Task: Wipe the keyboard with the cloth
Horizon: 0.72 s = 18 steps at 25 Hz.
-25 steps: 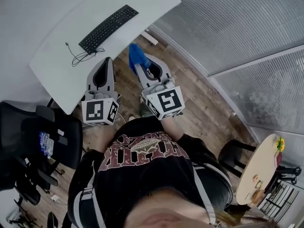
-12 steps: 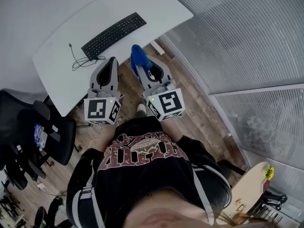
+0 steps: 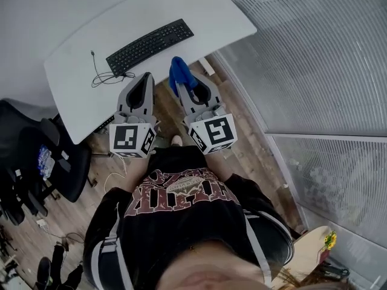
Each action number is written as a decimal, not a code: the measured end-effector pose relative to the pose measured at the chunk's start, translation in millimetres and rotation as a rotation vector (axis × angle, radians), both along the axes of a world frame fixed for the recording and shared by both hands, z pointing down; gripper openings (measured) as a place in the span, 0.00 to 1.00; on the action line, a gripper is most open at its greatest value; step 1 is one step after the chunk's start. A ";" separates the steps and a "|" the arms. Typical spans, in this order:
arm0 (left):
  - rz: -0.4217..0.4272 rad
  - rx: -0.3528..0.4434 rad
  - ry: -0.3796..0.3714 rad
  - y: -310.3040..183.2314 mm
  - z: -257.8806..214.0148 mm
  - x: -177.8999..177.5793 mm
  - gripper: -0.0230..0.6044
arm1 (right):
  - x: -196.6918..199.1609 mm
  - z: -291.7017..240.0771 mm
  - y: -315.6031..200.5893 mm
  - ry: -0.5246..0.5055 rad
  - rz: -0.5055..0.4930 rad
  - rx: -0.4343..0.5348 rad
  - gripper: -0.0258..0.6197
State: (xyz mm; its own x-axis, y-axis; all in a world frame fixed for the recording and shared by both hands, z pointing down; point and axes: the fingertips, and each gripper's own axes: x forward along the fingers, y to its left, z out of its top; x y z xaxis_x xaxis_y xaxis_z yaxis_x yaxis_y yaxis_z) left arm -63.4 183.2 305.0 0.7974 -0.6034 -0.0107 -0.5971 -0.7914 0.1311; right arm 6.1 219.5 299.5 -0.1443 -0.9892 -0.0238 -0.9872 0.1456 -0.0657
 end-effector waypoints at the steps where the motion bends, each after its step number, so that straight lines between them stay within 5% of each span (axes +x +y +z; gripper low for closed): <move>1: 0.000 -0.001 -0.001 -3.3 0.6 1.9 0.08 | 2.0 1.6 -2.9 -0.003 0.001 -0.004 0.14; 18: 0.059 -0.004 -0.001 -96.8 6.4 38.9 0.08 | 28.5 11.9 -95.6 0.005 0.039 -0.035 0.14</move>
